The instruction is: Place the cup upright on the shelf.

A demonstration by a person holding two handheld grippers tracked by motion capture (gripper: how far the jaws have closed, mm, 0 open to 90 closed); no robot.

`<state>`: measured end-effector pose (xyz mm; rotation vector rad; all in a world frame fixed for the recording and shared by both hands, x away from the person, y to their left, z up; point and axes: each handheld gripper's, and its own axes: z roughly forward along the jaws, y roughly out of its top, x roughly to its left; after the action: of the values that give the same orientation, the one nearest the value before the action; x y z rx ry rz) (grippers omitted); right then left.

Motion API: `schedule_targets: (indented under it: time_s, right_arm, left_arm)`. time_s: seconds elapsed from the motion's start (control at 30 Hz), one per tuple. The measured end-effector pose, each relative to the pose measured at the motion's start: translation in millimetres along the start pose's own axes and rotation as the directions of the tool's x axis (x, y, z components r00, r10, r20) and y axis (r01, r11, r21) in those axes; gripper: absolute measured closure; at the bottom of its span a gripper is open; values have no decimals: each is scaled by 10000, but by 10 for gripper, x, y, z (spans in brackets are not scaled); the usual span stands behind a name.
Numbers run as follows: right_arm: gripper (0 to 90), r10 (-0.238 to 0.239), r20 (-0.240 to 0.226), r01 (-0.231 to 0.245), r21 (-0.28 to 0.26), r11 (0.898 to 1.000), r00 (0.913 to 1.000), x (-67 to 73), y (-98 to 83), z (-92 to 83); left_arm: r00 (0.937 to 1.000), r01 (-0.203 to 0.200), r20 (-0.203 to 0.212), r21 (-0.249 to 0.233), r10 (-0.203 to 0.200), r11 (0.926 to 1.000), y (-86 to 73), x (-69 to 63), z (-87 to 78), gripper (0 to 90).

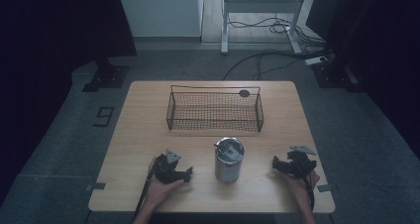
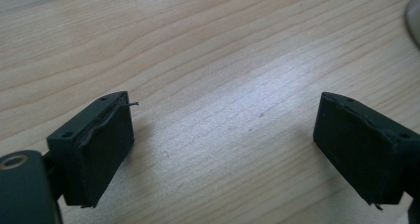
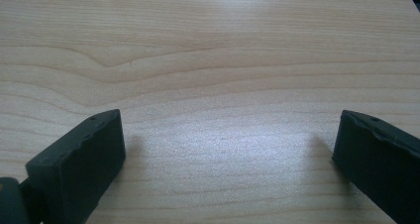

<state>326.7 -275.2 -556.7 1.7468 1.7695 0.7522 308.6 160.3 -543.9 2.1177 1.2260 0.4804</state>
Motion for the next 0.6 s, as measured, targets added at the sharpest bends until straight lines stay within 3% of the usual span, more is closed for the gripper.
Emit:
schedule_targets:
  time_s: [0.07,0.17,0.3,0.47,0.6]
  right_arm:
    - [0,0,-3,0,-3,10000,10000,1,0,-1]
    - [0,-8,-16,8,-9,10000,10000,2,0,-1]
    - [2,-53,-64,53,-20,10000,10000,0,1,-1]
    - [6,-79,-91,79,-35,10000,9999,-1,0,-2]
    - [6,-81,-92,81,-34,10000,9999,-1,0,-2]
  left_arm:
    - [9999,72,86,-149,-71,9999,-1,4,-44,106]
    - [9985,536,110,-527,-531,9972,-2,11,-107,154]
    - [9992,393,111,-956,-384,9946,71,-35,-216,152]
    - [9968,668,524,-1469,-597,9869,148,-72,-399,160]
    - [9956,592,825,-1757,-452,9827,200,-117,-542,149]
